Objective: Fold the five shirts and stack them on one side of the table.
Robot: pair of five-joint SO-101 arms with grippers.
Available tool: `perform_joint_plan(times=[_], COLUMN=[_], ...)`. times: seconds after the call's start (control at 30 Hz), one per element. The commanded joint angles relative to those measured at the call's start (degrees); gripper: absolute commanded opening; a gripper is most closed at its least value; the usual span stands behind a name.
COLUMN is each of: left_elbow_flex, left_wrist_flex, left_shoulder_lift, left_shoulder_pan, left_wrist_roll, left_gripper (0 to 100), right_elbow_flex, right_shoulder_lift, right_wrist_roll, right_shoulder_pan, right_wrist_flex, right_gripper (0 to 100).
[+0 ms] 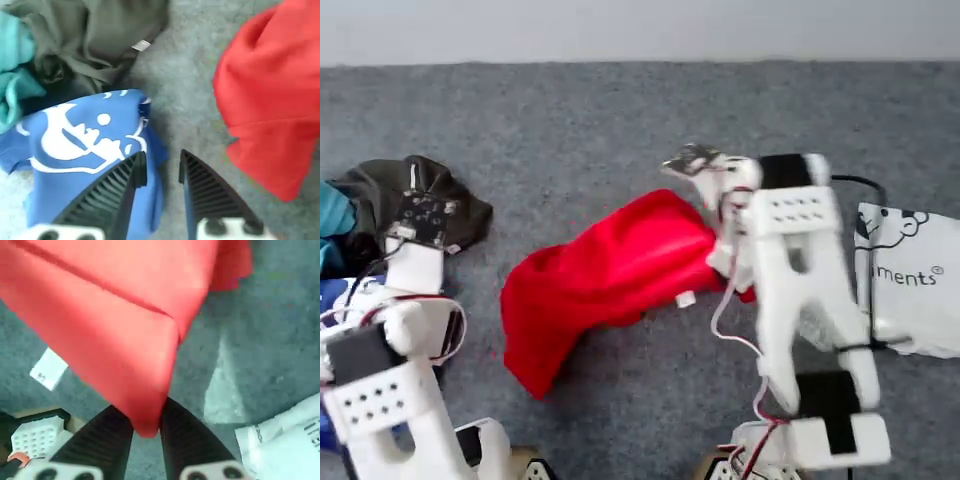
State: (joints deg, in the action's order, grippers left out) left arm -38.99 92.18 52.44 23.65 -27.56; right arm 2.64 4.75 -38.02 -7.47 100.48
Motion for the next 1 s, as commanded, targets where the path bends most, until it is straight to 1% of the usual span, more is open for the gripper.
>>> perform_joint_plan(times=[0.0, 0.17, 0.27, 0.47, 0.53, 0.63, 0.67, 0.73, 0.83, 0.97], left_elbow_flex=[2.0, 2.0, 2.1, 2.3, 2.3, 3.1, 4.5, 8.9, 18.7, 30.9], left_wrist_flex=[1.1, 1.9, -0.1, -6.3, -10.0, -17.9, -20.1, -22.0, -21.5, -20.1], left_shoulder_lift=[-4.8, -12.1, -16.9, -29.8, -34.6, -42.5, -45.1, -49.8, -55.4, -60.0], left_shoulder_pan=[-5.4, -17.6, -21.9, -22.9, -22.9, -22.5, -22.3, -22.2, -22.7, -22.8], left_wrist_roll=[0.1, 0.0, 0.1, 0.0, 0.0, 0.0, 0.1, 1.3, 5.2, 7.9], left_gripper=[12, 12, 12, 12, 13, 17, 17, 17, 17, 17], right_elbow_flex=[1.8, 2.7, 2.7, 2.7, 2.6, 2.6, 2.6, 2.6, 2.6, 2.6], right_shoulder_lift=[5.6, 6.0, 6.0, 6.0, 6.0, 6.0, 6.0, 6.0, 6.0, 5.9], right_wrist_roll=[-2.2, -2.2, -2.2, -2.2, -2.2, -2.2, -2.0, -1.9, -1.5, 0.9], right_shoulder_pan=[3.7, 8.0, 9.0, 13.5, 14.8, 15.3, 15.5, 15.7, 16.7, 18.3], right_wrist_flex=[2.3, 1.8, 1.1, 0.3, 0.3, 0.0, -0.8, -2.6, -6.2, -11.3], right_gripper=[1.0, 1.0, 1.0, 1.0, 1.0, 1.0, 1.0, 1.0, 1.0, 1.0])
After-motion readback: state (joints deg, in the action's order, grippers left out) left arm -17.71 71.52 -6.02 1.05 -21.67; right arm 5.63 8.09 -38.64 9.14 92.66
